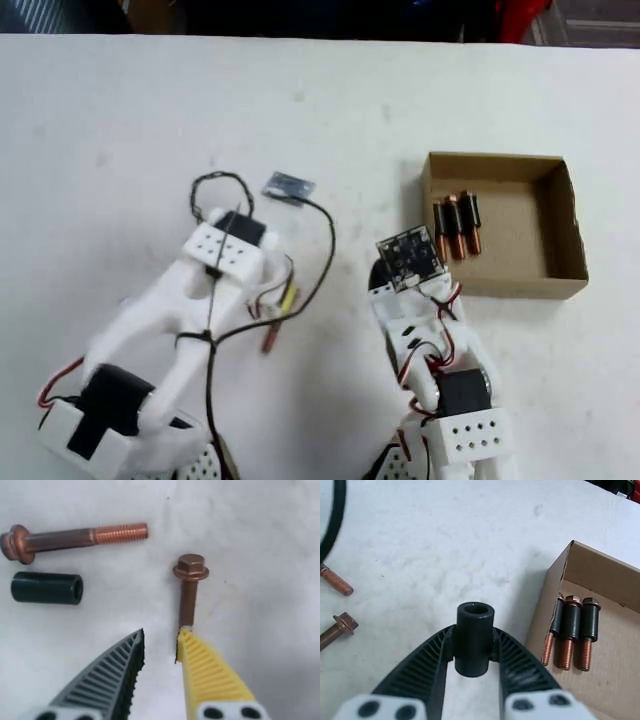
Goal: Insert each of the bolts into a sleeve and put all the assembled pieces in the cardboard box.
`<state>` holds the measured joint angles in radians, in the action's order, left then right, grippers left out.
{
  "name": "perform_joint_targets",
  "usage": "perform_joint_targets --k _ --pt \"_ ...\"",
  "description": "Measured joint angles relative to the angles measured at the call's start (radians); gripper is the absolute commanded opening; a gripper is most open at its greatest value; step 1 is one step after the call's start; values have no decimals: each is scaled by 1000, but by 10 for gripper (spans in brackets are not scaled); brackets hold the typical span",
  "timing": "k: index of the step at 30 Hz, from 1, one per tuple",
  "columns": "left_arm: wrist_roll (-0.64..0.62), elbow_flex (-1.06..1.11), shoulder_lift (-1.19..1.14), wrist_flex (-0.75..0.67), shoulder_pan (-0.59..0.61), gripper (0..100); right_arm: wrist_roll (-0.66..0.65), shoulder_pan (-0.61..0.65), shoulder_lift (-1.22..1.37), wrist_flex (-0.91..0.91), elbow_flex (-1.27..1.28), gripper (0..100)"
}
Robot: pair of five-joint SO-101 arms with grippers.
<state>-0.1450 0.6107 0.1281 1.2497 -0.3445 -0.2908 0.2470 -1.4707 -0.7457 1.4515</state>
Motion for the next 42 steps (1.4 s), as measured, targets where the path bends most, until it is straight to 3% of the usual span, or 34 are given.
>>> perform_joint_targets --k 5,10,22,42 --pt "5 20 0 -61 -58 135 0 0 0 0 0 17" --pt "5 107 0 -222 -58 135 0 0 0 0 0 17" --pt "5 229 0 -434 -58 135 0 0 0 0 0 17" --pt "5 230 0 -445 -58 135 0 0 0 0 21 17"
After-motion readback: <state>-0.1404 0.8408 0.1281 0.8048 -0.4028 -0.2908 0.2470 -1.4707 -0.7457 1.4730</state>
